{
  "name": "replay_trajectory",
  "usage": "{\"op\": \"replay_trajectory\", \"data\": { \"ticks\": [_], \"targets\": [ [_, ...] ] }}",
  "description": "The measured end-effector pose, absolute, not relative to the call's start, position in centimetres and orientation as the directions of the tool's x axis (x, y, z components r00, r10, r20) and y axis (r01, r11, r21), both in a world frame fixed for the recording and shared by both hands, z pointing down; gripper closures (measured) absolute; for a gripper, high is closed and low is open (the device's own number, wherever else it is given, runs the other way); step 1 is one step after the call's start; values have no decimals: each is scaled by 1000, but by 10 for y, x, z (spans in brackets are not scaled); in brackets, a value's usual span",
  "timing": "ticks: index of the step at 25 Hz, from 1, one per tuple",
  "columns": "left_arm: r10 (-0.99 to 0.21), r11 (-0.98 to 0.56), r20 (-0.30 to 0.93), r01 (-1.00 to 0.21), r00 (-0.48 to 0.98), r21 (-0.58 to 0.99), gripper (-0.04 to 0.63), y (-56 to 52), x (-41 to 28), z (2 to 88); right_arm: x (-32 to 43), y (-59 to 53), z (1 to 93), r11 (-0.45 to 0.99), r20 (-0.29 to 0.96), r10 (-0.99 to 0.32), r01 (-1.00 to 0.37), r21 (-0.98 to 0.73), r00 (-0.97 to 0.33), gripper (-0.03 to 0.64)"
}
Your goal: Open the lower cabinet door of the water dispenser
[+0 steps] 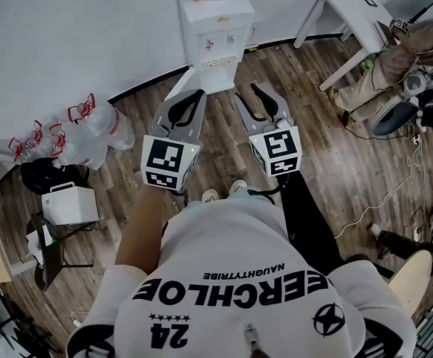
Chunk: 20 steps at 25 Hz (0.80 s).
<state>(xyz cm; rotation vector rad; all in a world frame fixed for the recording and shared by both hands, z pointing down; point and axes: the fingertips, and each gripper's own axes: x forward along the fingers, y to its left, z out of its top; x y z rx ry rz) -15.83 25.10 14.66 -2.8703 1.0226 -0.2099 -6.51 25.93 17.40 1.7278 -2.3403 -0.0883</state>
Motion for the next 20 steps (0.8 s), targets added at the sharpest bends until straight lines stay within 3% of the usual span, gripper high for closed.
{"op": "replay_trajectory", "data": {
  "ticks": [5,20],
  "targets": [
    [-613,-788,108,-596,782,-155,537,258,-153,145,-68,266,168,307,125,-950,-932,195,-287,615],
    [-630,-776,108,-617,769,-132,537,254,-166,146,-66,274,163,291,103,-956,-934,207,-275,615]
  ]
}}
